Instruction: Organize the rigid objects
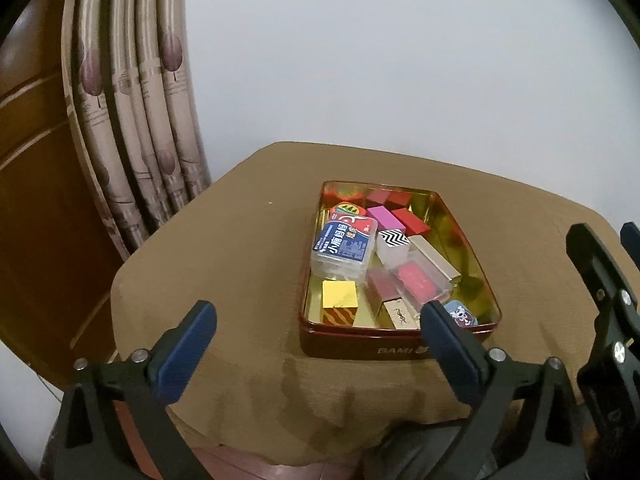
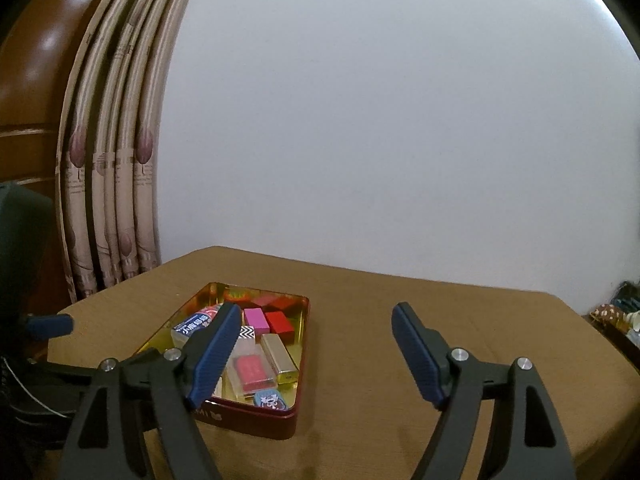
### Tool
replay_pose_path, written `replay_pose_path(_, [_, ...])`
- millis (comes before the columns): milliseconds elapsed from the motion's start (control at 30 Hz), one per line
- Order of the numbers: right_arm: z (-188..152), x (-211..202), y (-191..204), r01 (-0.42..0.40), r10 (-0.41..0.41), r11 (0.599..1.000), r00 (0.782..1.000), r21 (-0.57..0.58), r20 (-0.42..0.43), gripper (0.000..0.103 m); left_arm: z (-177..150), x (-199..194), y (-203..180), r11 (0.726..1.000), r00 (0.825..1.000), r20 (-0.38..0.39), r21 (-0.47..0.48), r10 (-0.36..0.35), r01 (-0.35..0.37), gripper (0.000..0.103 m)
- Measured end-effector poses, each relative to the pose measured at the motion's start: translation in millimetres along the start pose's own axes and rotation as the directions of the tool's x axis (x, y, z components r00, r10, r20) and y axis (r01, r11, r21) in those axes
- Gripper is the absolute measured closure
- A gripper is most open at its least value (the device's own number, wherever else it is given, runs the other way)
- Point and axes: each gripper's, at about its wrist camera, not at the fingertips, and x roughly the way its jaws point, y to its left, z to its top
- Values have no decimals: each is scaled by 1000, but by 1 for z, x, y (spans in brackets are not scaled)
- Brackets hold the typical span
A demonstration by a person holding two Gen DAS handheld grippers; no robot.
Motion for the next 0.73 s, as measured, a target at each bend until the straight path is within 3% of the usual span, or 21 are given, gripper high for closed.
replay_pose_path(733, [-8,10,3,-7,7,1000,998,-1,-65,23,-6,6,5,1000,1000,5,0,10,-10,1])
